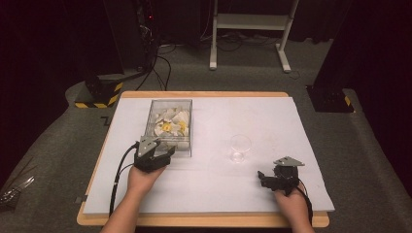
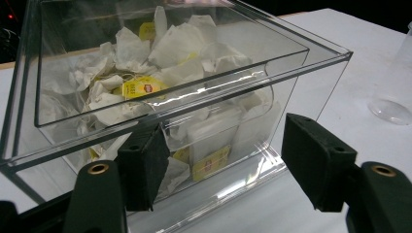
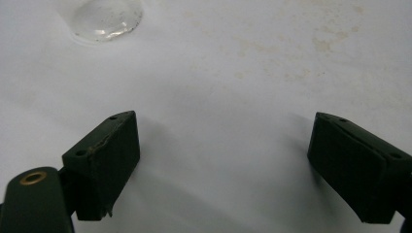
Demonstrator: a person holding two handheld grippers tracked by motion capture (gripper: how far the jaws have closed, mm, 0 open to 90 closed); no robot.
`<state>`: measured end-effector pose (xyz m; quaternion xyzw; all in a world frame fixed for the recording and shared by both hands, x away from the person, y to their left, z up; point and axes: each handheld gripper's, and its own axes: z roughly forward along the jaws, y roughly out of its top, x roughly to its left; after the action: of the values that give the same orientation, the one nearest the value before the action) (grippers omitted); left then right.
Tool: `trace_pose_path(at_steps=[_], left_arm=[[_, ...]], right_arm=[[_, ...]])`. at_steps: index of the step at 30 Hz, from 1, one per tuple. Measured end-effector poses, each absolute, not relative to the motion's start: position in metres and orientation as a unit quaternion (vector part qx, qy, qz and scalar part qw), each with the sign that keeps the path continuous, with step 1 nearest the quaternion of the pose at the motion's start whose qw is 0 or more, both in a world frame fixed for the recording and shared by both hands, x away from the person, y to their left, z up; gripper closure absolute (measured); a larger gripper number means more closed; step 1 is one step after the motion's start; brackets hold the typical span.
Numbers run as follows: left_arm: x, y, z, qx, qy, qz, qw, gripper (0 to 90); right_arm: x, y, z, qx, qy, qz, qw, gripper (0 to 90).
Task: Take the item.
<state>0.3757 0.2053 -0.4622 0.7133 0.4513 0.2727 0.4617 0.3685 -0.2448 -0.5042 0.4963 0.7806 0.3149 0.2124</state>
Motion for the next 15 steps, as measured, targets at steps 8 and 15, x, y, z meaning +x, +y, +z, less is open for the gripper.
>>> trace_pose_path(at_steps=[8, 15], left_arm=[[0.3724, 0.2070, -0.4611, 0.712, 0.452, 0.269, 0.464, 35.8], [0.3678, 0.2096, -0.4613, 0.709, 0.452, 0.274, 0.466, 40.1]], right_arm=[[0.3684, -0.2447, -0.5042, 0.496, 0.781, 0.315, 0.213, 11.7], [0.3683, -0.2447, -0.5042, 0.496, 0.781, 0.315, 0.213, 11.7]])
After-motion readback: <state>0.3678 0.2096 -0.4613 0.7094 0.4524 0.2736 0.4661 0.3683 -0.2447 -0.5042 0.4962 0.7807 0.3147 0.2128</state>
